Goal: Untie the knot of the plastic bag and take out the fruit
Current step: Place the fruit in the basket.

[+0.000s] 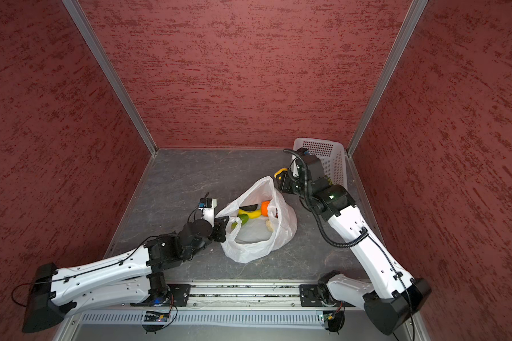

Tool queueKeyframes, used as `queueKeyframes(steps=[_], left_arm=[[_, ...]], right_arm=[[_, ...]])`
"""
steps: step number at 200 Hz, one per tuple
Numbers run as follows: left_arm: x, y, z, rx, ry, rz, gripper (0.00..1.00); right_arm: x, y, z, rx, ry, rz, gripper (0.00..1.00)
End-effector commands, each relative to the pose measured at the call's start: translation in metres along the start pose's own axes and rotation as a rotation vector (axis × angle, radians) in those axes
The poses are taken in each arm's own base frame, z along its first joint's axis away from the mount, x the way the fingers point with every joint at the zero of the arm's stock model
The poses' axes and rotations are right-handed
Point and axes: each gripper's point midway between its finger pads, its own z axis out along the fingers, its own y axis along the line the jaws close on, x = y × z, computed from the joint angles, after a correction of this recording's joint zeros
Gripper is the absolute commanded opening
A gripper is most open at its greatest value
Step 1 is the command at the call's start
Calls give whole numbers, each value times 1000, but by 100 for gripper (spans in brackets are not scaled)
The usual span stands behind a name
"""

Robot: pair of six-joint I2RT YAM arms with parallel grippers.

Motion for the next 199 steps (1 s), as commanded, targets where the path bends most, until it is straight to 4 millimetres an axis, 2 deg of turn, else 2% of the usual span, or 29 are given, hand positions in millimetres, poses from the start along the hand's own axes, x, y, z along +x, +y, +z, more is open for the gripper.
queueKeyframes(steps=[1,22,51,56,72,99,126,146,170,199], left_arm=[[-14,-8,-1,15,-34,-6,0],[-14,-9,-2,18,-35,-7,0],[-14,-8,-3,26,-43,-16,0],[-14,-7,-3,25,-43,-16,0],[-14,-7,-3,25,-44,-18,0],[-13,-8,-3,26,-39,-16,0],[-13,-7,-3,27,-36,-17,0],[-13,-7,-5,26,-38,-20,0],[-13,-6,-6,22,-41,-22,0],[-13,-4,-6,16,-39,-17,0]], right_arm=[[-24,-29,16,51,-34,-2,49],[-37,-63,44,89,-58,43,49],[-43,-114,85,168,-58,99,49],[-39,-125,98,187,-42,111,49],[-39,-150,117,231,-42,125,50],[-34,-180,146,271,2,138,54],[-25,-201,169,308,49,138,57],[-21,-212,177,327,71,146,69],[-19,-213,182,325,88,154,85],[-25,-206,177,303,73,163,93]])
